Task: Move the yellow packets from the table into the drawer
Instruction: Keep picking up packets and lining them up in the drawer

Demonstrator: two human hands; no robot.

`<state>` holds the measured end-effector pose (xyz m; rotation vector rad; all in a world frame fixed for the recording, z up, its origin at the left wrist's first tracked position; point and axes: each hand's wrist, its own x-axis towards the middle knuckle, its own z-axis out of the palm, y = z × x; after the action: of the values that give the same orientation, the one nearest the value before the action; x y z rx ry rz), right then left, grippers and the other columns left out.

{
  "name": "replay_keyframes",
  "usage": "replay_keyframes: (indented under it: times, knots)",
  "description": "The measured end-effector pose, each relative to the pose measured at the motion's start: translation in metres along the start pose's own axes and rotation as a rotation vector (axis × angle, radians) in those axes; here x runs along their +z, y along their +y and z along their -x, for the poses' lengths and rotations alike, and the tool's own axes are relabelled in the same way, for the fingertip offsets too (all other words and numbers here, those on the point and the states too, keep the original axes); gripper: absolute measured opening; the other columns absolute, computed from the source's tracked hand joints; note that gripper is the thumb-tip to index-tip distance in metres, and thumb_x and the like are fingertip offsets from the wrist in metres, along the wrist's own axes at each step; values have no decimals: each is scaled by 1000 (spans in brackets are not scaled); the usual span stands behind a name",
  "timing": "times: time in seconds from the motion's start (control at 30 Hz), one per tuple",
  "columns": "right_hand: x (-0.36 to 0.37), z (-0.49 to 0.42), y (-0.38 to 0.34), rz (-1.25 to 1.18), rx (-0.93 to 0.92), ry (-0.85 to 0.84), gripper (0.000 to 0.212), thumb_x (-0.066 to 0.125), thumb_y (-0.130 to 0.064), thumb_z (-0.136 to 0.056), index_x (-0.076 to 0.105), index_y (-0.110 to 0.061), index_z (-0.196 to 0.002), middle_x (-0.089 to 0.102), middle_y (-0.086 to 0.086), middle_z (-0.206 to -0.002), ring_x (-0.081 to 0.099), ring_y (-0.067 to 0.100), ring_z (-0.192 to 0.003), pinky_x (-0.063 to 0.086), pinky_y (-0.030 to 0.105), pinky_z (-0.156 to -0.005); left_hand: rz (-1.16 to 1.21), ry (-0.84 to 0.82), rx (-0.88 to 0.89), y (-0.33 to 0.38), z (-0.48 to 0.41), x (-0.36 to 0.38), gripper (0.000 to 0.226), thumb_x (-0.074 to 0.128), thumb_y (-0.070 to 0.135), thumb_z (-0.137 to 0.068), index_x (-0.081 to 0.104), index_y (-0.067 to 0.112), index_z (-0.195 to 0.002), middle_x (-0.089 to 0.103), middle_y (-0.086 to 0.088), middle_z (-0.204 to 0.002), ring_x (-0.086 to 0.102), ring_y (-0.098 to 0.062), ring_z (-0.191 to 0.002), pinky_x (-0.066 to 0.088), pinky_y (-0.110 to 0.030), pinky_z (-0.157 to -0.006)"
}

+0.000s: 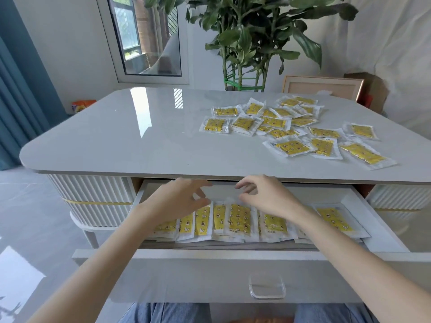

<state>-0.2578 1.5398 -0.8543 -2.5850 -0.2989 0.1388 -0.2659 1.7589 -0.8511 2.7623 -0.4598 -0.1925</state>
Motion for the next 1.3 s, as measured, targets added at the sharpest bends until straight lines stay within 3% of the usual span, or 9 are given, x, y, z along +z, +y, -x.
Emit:
replay_keyframes:
  times: [0.2, 0.33, 0.43, 0.57, 0.7, 0.83, 1.0, 1.13, 1.3]
  knots:
    - [-43, -8, 13, -106, 44, 319, 19, 57, -26, -91, 64, -31, -107, 65, -17, -95, 62, 8, -86, 53, 32, -74, 188, 234, 89, 26, -29, -41, 33, 54, 31, -93, 53, 34, -126, 66, 15, -106, 63, -3, -75, 52, -26, -73]
    - [-58, -32, 39, -30, 116, 407, 31, 54, -27, -93, 57, -29, -123, 61, -11, -105, 54, 17, -97, 43, 29, -67, 209, 253, 109, 32, -82, -45, 42, 56, 28, -93, 47, 27, -134, 63, 5, -120, 62, -15, -89, 44, -24, -83]
    - [-59, -52, 59, 75, 219, 295, 45, 52, -36, -94, 44, -29, -138, 50, 2, -133, 40, 30, -124, 41, 37, -88, 144, 277, 79, 26, -126, -31, 55, 57, 29, -92, 38, 23, -142, 48, -9, -137, 49, -28, -121, 37, -31, -99]
    - [-54, -70, 72, 222, 253, 239, 56, 40, -46, -97, 28, -28, -148, 27, 8, -154, 19, 31, -142, 19, 41, -114, 128, 313, -25, 13, -172, -17, 66, 56, 33, -91, 24, 27, -149, 22, -9, -154, 19, -30, -142, 26, -43, -114]
    - [-48, -81, 74, 227, 177, 239, 54, 34, -50, -99, 29, -30, -149, 17, 2, -160, 9, 23, -148, 11, 38, -119, 125, 330, -157, 2, -204, -13, 65, 47, 47, -93, 17, 36, -150, 4, -3, -160, 1, -29, -147, 17, -50, -116]
    - [-49, -86, 62, 275, 73, 255, 49, 35, -57, -96, 44, -37, -140, 36, -8, -151, 26, 16, -141, 23, 35, -112, 19, 310, -216, -12, -227, -13, 61, 30, 61, -93, 16, 42, -149, -1, 6, -161, -7, -26, -148, 6, -53, -116]
    - [-60, -122, 47, 322, -26, 415, 37, 40, -50, -96, 61, -34, -121, 61, -14, -127, 47, 15, -121, 32, 32, -99, -34, 330, -204, -19, -236, -14, 50, 24, 58, -95, 28, 46, -143, 21, 10, -157, 8, -22, -147, 8, -51, -114]
    - [-59, -179, 53, 275, -24, 308, 44, 36, -39, -101, 44, -26, -142, 37, -3, -152, 29, 19, -140, 25, 35, -113, -17, 521, -242, -21, -236, -13, 38, 28, 45, -98, 52, 42, -128, 50, -1, -125, 40, -25, -123, 23, -45, -105]
    - [-40, -206, 60, 385, 18, 119, 54, 15, -42, -103, 10, -24, -154, 6, 0, -162, -3, 22, -149, -5, 44, -120, 14, 604, -245, -24, -242, -11, 31, 38, 35, -96, 66, 34, -109, 43, -4, -98, 39, -27, -103, 32, -40, -94]
